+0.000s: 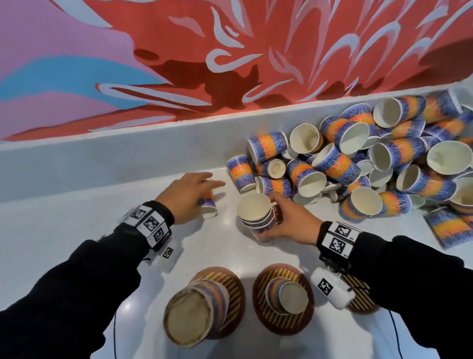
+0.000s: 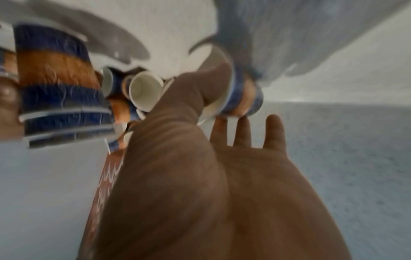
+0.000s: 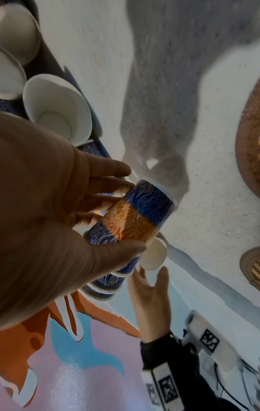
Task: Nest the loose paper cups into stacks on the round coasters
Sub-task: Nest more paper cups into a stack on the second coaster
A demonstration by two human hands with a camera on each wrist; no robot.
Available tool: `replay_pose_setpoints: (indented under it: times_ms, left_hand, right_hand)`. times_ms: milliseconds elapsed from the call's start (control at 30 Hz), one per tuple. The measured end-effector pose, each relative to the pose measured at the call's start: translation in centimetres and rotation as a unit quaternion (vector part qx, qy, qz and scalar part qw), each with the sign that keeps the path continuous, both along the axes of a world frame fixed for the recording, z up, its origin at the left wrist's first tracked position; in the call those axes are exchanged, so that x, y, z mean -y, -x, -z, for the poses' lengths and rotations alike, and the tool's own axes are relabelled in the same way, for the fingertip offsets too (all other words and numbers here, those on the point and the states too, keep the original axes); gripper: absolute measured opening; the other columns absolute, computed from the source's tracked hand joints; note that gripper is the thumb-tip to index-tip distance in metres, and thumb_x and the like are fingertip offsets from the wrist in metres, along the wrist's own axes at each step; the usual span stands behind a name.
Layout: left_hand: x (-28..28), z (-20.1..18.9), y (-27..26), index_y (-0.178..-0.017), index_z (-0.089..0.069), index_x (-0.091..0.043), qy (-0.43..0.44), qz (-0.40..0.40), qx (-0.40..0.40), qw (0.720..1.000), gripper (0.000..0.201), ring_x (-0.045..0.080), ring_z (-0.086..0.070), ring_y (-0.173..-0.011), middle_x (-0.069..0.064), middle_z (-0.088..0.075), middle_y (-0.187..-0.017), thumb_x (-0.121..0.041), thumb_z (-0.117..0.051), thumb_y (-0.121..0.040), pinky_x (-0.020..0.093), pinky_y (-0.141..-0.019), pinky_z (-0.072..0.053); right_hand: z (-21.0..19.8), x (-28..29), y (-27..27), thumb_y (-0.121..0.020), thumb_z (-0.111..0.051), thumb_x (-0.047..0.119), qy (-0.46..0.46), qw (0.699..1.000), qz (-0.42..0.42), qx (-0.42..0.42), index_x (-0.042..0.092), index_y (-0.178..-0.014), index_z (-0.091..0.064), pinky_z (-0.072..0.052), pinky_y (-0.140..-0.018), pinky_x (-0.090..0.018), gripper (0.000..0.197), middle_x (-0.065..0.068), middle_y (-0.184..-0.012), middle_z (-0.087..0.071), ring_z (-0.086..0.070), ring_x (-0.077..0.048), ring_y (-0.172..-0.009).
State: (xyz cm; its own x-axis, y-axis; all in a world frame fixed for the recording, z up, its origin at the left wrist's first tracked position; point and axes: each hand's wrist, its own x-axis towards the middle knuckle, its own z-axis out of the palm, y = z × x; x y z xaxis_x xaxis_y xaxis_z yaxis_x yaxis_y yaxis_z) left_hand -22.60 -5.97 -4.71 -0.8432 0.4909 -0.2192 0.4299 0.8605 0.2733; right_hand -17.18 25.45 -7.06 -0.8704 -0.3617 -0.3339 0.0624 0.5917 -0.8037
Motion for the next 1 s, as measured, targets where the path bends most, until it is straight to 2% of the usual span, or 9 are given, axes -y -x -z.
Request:
replay_pose_setpoints:
  times_ms: [67,133,233,333,433,533,733,900,1000]
  left_hand:
    - [0.7,1.8,-0.5,-0.152,-0.048,-0.044,0.095,0.031,0.011,0.995,0.078,0.033,-0.028,-0.153,0.005,-0.030,-0.167,-0.014,-0.073,-0.085,0.050,-0.113,-0.044]
    - [1.2,2.8,-0.9,-0.136,-0.061,-0.046,0.087,0.043,-0.001,0.995,0.066,0.034,-0.032,-0.150,0.002,-0.035,-0.161,-0.015,-0.075,-0.080,0.048,-0.107,-0.049]
    - [1.9,1.0,-1.5,-0.110,-0.076,-0.033,-0.026,-0.016,-0.037,0.999,0.027,0.030,-0.062,-0.121,-0.003,-0.062,-0.133,-0.020,-0.067,-0.089,0.036,-0.093,-0.052]
    - [1.9,-3.6,-1.8,-0.107,-0.078,-0.028,-0.162,-0.124,-0.054,0.977,0.024,0.019,-0.069,-0.096,-0.005,-0.076,-0.107,-0.016,-0.060,-0.098,0.030,-0.087,-0.053]
    - [0.5,-10.2,-2.9,-0.104,-0.076,-0.030,-0.289,-0.159,-0.103,0.938,0.028,0.005,-0.067,-0.095,-0.015,-0.075,-0.102,-0.021,-0.052,-0.094,0.017,-0.088,-0.049]
    - [-1.6,-15.6,-4.5,-0.109,-0.074,-0.029,-0.349,-0.111,-0.107,0.924,0.033,0.005,-0.068,-0.106,-0.018,-0.074,-0.108,-0.015,-0.048,-0.094,0.030,-0.093,-0.054]
    - [-5.1,-21.5,-8.3,-0.139,-0.062,-0.033,-0.230,0.041,-0.051,0.971,0.033,0.004,-0.065,-0.111,-0.014,-0.070,-0.122,-0.031,-0.058,-0.106,0.033,-0.091,-0.055]
    - [-5.7,-27.9,-11.9,-0.139,-0.064,-0.026,-0.227,0.092,-0.114,0.963,0.037,0.008,-0.067,-0.118,-0.013,-0.069,-0.129,-0.038,-0.059,-0.104,0.041,-0.098,-0.056]
    - [-6.5,-31.4,-15.0,-0.141,-0.062,-0.028,-0.195,0.126,-0.158,0.960,0.050,0.009,-0.064,-0.122,-0.016,-0.066,-0.132,-0.055,-0.061,-0.098,0.038,-0.098,-0.055]
  right_hand:
    - [-0.2,-0.3,-0.1,-0.070,-0.098,0.024,-0.004,1.000,0.004,-0.001,0.025,-0.128,-0.051,-0.056,-0.086,-0.026,0.074,0.001,-0.109,-0.074,-0.072,-0.014,-0.099]
    - [-0.5,-0.5,-0.1,-0.070,-0.098,0.023,-0.009,1.000,0.005,-0.002,0.024,-0.128,-0.052,-0.057,-0.086,-0.027,0.073,-0.001,-0.108,-0.073,-0.071,-0.015,-0.099]
    - [-1.1,-0.7,-0.3,-0.068,-0.098,0.025,-0.011,1.000,0.008,-0.010,0.028,-0.127,-0.054,-0.056,-0.085,-0.029,0.074,0.003,-0.106,-0.071,-0.070,-0.015,-0.097]
    - [-2.3,-0.4,-0.9,-0.069,-0.096,0.021,-0.002,0.999,0.004,-0.037,0.025,-0.128,-0.056,-0.053,-0.084,-0.024,0.071,0.005,-0.110,-0.069,-0.068,-0.011,-0.099]
    - [-4.4,0.1,-1.7,-0.072,-0.095,0.020,0.009,0.998,-0.002,-0.063,0.025,-0.128,-0.055,-0.053,-0.083,-0.022,0.068,0.006,-0.111,-0.070,-0.068,-0.009,-0.100]
    - [-7.0,0.7,-2.8,-0.072,-0.096,0.022,0.035,0.995,0.000,-0.089,0.027,-0.133,-0.054,-0.054,-0.086,-0.024,0.074,0.007,-0.112,-0.072,-0.069,-0.006,-0.101]
    - [-13.1,1.0,-6.6,-0.075,-0.095,0.013,0.108,0.981,-0.003,-0.158,0.021,-0.134,-0.055,-0.052,-0.094,-0.017,0.072,0.009,-0.122,-0.071,-0.070,-0.002,-0.109]
    - [-16.4,-0.5,-9.9,-0.077,-0.094,0.011,0.155,0.971,0.016,-0.179,0.021,-0.135,-0.057,-0.055,-0.099,-0.028,0.070,0.007,-0.121,-0.072,-0.070,-0.009,-0.111]
    - [-17.6,-1.9,-11.4,-0.079,-0.093,0.012,0.176,0.966,0.020,-0.189,0.024,-0.136,-0.057,-0.054,-0.103,-0.047,0.068,0.007,-0.121,-0.072,-0.070,-0.014,-0.113]
